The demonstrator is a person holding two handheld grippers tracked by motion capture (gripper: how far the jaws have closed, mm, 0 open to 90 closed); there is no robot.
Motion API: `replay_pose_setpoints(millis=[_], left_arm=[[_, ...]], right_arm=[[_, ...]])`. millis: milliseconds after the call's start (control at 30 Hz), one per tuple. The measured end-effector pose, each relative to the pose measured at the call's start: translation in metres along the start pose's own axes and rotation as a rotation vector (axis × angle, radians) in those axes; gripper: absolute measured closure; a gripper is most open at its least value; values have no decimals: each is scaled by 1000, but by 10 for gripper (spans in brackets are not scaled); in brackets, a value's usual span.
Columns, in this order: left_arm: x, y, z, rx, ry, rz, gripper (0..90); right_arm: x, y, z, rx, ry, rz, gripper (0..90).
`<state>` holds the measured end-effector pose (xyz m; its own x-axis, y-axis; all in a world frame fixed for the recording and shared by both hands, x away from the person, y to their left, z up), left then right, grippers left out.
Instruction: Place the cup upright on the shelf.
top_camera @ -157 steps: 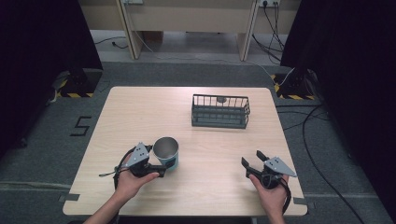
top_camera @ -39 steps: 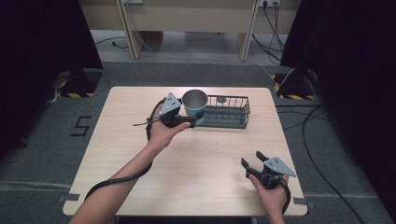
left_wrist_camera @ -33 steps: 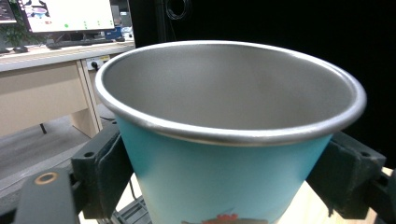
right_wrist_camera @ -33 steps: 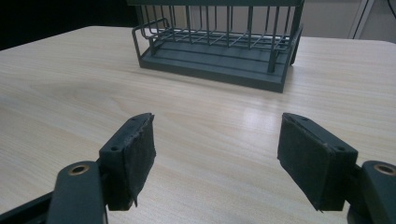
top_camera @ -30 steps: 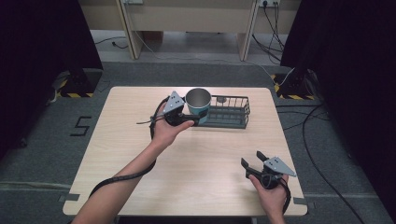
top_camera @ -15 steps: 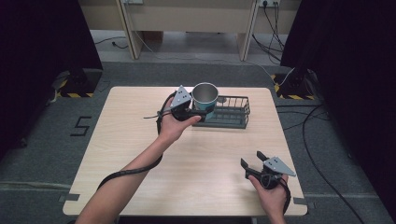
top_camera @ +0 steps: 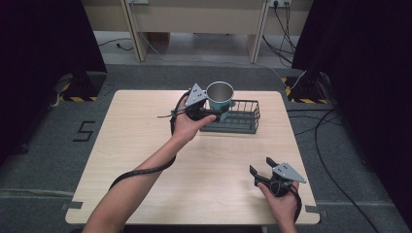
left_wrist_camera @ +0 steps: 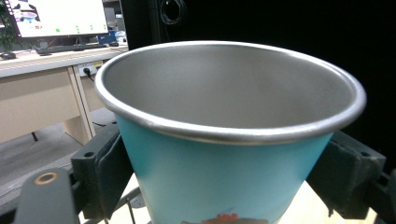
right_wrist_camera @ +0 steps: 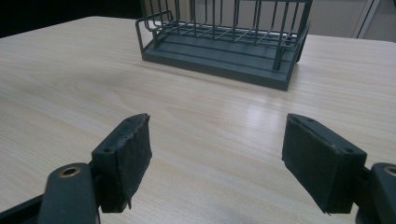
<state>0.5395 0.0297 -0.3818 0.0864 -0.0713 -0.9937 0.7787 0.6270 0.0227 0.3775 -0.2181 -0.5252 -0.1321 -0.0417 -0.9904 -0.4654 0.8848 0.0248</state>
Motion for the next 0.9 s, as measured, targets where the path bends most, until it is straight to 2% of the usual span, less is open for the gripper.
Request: replay_pose_setpoints(millis=[333,400,900], left_arm=[[4,4,16,-7,1,-20,155],[6,5,21,-13,5,-22,155],[8,8,40,-20,14,-43,155]], right_arm=[[0,1,1,1,6,-1,248],[0,1,1,2,12,-13,249],[0,1,1,-3,15,-7,245]])
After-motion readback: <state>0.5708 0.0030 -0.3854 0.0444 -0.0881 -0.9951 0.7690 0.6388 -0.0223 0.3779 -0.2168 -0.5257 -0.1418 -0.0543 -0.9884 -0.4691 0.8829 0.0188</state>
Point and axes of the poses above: each handheld gripper's, and its own axes: z roughly forward along the jaws, x roughly out of its underside, y roughly to its left, the point moved 4 cm from there along z, roughly forward along the jaws, and after that the axes turned 12 degrees about -y, right-handed, at the moved point
